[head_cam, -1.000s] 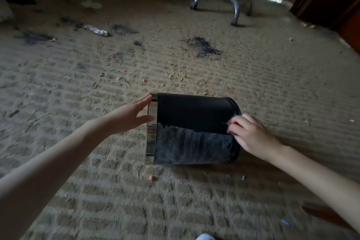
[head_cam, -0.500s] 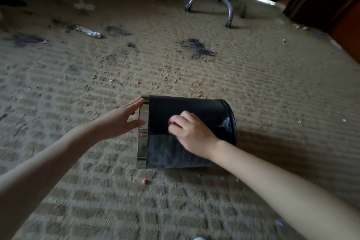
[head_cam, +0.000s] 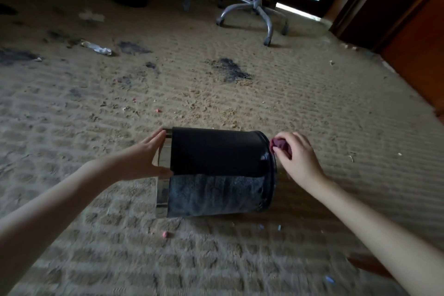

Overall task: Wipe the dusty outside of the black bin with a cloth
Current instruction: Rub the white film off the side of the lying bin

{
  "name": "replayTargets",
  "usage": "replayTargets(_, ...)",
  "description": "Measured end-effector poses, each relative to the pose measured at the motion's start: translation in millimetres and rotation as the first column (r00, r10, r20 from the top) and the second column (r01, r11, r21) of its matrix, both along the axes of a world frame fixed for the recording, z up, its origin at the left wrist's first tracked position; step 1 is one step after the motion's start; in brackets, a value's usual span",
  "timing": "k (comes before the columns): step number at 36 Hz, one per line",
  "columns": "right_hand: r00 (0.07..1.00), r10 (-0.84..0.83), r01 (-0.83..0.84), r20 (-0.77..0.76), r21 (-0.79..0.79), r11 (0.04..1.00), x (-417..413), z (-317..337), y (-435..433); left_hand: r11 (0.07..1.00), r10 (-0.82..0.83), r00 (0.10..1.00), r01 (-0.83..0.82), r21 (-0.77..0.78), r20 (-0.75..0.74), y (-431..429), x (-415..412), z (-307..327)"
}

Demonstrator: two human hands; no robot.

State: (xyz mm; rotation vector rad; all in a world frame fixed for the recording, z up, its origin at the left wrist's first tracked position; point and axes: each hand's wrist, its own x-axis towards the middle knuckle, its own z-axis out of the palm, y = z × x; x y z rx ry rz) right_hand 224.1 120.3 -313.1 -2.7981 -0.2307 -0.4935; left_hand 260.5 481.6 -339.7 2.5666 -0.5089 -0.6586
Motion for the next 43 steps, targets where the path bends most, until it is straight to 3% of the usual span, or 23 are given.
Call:
replayTargets(7,0.981,0.183,-0.19,-0.065,-0.144,0.971,-28,-33,20,0.998,0.001,0.998,-0.005,0.059,0.06,0,-5,-7)
replayTargets(13,0.999,-0.008,0.006,-0.05,-0.038,0.999,19,-27,7,0.996,-0.018,0.994,0.008,0.093,0.112,1,-20,-7)
replayTargets(19,0.959,-0.166,0.177,-0.232,0.031,0.984,61,-20,9,0.997,0.014,0.993,-0.023,0.074,0.116,5,-19,-8)
replayTargets(28,0.995,0.092,-0.088,0.033,-0.114,0.99,-12,-32,5,0.991,-0.025,0.994,0.011,0.131,0.109,0,7,1)
replayTargets(34,0.983,0.182,-0.183,-0.023,-0.188,0.965,-48,-38,0,0.993,-0.034,0.995,0.023,0.116,0.091,2,15,4)
replayTargets(37,0.983,0.156,-0.162,-0.1,-0.049,0.986,-57,-38,-3,0.989,0.111,0.99,-0.118,0.087,0.085,2,8,5)
replayTargets(40,0.988,-0.039,0.076,-0.148,0.255,0.964,-61,-41,-4,0.948,0.313,0.935,-0.319,0.011,0.169,0,-5,-3)
replayTargets(43,0.946,-0.06,0.205,-0.319,0.444,0.872,-59,-49,-3,0.899,0.4,0.916,-0.396,-0.185,-0.017,-5,-17,-15)
